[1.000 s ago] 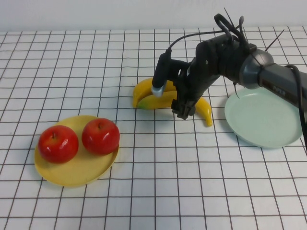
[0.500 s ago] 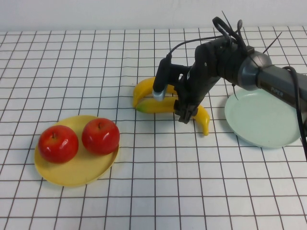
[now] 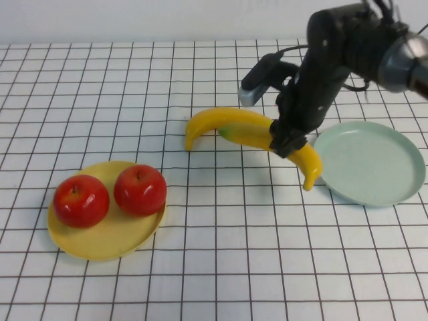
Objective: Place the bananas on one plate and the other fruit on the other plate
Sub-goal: Put another type of fruit in the right plate
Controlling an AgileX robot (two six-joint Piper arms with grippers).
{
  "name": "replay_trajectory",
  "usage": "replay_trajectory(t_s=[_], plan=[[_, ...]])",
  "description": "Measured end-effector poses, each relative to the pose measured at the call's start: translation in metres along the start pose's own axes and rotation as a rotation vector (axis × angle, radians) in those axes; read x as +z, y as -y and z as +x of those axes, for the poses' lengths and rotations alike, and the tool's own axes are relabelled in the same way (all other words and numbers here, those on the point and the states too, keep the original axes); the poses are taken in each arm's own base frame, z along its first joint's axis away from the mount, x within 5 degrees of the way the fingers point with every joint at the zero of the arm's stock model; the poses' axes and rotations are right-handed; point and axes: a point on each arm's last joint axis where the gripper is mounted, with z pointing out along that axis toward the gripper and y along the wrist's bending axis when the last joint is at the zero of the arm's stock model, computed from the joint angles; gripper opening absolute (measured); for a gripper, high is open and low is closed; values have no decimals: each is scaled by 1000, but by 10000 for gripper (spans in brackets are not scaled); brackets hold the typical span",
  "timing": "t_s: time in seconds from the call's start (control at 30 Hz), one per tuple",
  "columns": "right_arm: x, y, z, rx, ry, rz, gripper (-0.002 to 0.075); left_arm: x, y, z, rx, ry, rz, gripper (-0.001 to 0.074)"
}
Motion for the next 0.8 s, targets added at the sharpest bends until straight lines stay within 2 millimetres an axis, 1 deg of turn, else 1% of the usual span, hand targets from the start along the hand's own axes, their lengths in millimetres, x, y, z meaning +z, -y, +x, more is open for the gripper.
replay_trajectory(t_s=[0.07, 0.13, 0.23, 0.37, 0.43, 0.53, 0.63, 0.77, 0.8], plan=[[-19, 11, 11, 109, 1, 6, 311, 0, 0, 0, 0, 0, 0, -4], [-33, 21, 26, 202, -2, 15, 311, 0, 0, 0, 0, 0, 0, -4], [-46, 27, 55, 311, -36, 13, 311, 0, 0, 0, 0, 0, 0, -4], [-60, 34, 95, 442, -20, 49, 311, 0, 0, 0, 0, 0, 0, -4], [-58, 40, 117, 506, -6, 74, 311, 0, 0, 0, 0, 0, 0, -4], [-42, 51, 142, 596, 13, 88, 311, 0, 0, 0, 0, 0, 0, -4], [-27, 63, 156, 665, 48, 100, 311, 0, 0, 0, 0, 0, 0, -4], [-13, 77, 162, 703, 82, 129, 313, 0, 0, 0, 0, 0, 0, -4], [-11, 79, 163, 706, 90, 136, 324, 0, 0, 0, 0, 0, 0, -4]])
